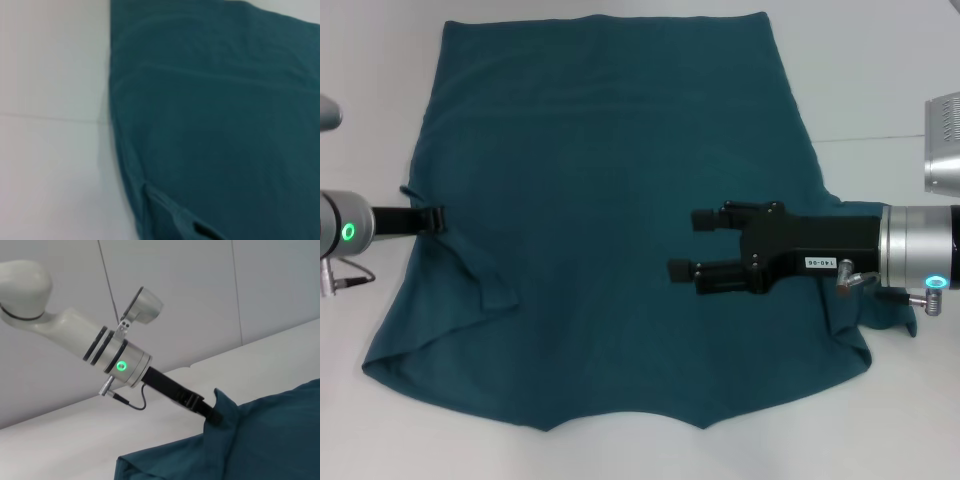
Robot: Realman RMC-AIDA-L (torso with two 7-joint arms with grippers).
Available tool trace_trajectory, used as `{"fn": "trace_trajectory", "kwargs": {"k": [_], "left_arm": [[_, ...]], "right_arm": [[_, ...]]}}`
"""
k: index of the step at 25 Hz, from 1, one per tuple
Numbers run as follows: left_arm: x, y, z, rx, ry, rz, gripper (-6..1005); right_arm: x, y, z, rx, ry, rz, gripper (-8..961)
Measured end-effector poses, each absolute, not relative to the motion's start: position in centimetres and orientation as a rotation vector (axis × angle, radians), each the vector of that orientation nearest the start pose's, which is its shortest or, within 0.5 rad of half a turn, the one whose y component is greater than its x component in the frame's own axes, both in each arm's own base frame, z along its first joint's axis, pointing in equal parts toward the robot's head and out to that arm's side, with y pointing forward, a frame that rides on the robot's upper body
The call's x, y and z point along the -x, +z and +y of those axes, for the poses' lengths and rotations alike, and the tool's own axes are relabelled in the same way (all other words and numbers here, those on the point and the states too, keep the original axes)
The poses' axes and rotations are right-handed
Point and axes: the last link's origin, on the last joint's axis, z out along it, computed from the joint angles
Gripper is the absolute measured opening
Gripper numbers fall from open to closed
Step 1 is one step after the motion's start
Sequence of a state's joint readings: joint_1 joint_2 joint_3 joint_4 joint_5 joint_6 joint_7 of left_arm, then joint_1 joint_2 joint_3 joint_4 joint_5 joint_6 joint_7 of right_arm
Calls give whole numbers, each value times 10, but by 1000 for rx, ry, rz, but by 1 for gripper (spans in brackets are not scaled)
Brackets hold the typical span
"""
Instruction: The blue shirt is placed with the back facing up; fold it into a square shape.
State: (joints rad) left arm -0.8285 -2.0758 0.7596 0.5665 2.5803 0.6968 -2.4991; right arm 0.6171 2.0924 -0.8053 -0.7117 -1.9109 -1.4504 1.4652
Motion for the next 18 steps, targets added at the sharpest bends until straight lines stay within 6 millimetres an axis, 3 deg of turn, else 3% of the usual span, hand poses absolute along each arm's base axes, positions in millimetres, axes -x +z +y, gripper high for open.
{"fn": "trace_trajectory", "kwargs": {"k": [15,18], "left_arm": [[221,-10,472,2021,-189,-1246,8],[213,-21,470,2085,-141,-1180,127]], "right_arm": [[-220,-5,364,2711,714,548,890],[-220,-5,364,2708,721,548,889]]}}
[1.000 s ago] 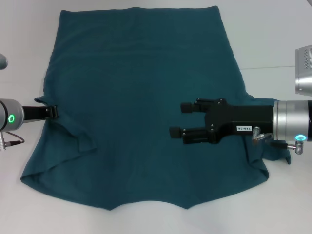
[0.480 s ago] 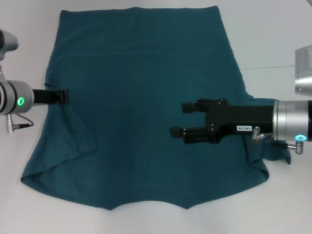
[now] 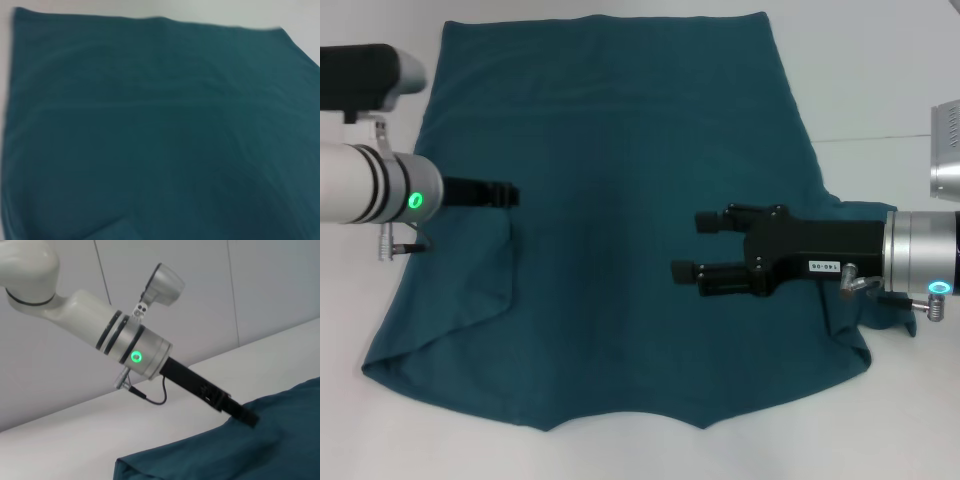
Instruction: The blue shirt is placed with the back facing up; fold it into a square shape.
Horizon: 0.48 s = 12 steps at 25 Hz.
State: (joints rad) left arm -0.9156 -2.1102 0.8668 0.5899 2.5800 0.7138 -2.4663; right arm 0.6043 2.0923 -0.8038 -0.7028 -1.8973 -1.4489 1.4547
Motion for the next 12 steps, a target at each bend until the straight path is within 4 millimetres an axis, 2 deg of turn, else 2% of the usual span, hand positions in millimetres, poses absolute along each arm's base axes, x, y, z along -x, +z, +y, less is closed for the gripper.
{"fn": "trace_trajectory", "kwargs": {"k": [5,12], "left_arm": [[209,-28,467,2116,-116,-1149,308],[217,-14,462,2114,-243,-1247,527]], "right_arm": [[-220,-5,365,2708,722,547,887],[-221,-3,365,2697,732,559,885]]}}
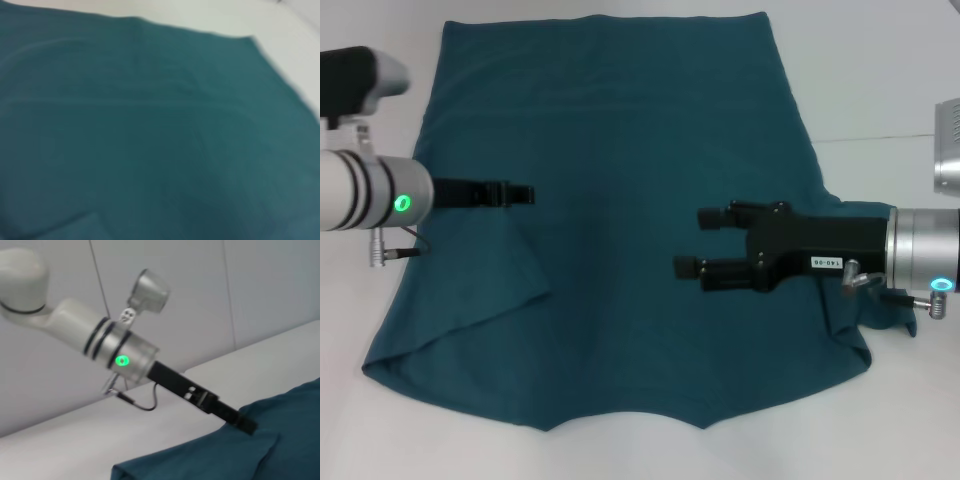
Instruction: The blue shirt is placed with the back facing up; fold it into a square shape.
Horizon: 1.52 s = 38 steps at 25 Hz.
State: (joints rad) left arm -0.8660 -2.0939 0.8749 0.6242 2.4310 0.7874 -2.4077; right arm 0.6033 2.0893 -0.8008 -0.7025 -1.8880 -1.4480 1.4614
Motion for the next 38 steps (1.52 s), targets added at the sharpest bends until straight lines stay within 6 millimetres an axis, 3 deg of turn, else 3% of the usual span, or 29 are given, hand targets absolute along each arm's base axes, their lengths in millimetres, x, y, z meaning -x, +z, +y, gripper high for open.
{"fn": "trace_trajectory", "kwargs": {"k": [4,7,12,19,26,38], "left_arm": [[219,3,443,2234,-418,-1291,644],[220,20,422,2358,-532,-1275,668],[224,41,380,2583,-633,-1227,679],[228,47,339,2804,-635,-1125,674],[230,46,313,2955,-660,-1049,674],[250,42,305,2944,-516,-1063,673]], "right_arm": [[-223,11,368,2648,745,579,884],[-226,34,370,2605,668,620,884],[-225,74,370,2543,390,685,882],[-224,111,366,2453,-161,771,881],[-243,109,363,2344,-563,911,881],[-266,81,349,2296,-691,1049,882]]}}
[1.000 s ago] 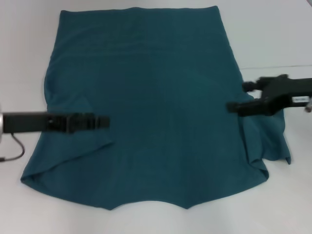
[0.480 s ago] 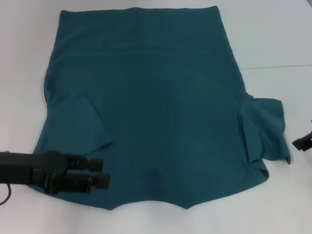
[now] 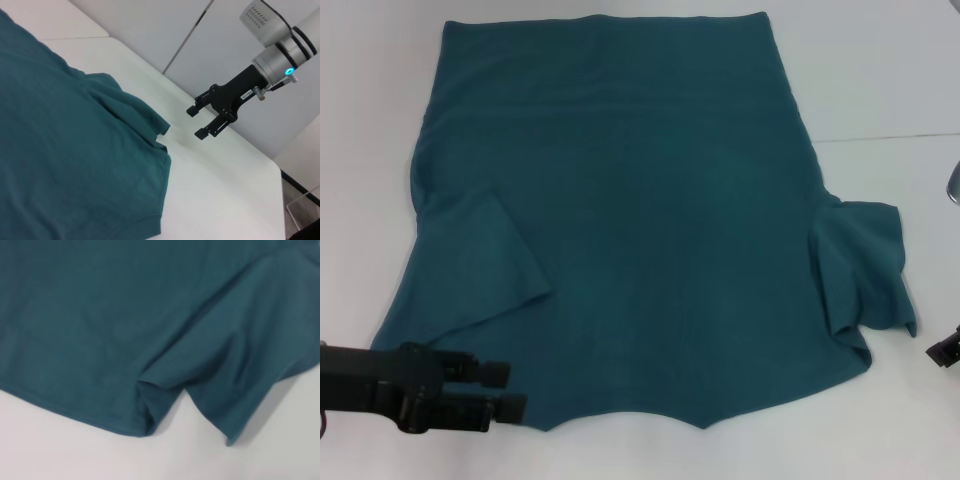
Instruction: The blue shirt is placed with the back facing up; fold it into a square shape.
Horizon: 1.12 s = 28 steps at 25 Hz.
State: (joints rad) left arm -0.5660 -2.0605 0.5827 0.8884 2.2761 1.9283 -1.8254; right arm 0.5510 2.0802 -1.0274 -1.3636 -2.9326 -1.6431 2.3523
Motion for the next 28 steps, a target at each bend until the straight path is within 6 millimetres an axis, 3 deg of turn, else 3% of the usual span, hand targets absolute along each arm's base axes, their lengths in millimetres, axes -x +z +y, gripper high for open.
{"fn": "trace_trajectory", "kwargs": {"k": [13,28], "left_arm": [[251,34,309,2911,-517,-1081,673],[254,30,307,2884,-542,-1107,673]], "right_arm": [[-291,63,361,2195,-651,1069,882],[-295,46,375,2187,-611,1035,881]]}}
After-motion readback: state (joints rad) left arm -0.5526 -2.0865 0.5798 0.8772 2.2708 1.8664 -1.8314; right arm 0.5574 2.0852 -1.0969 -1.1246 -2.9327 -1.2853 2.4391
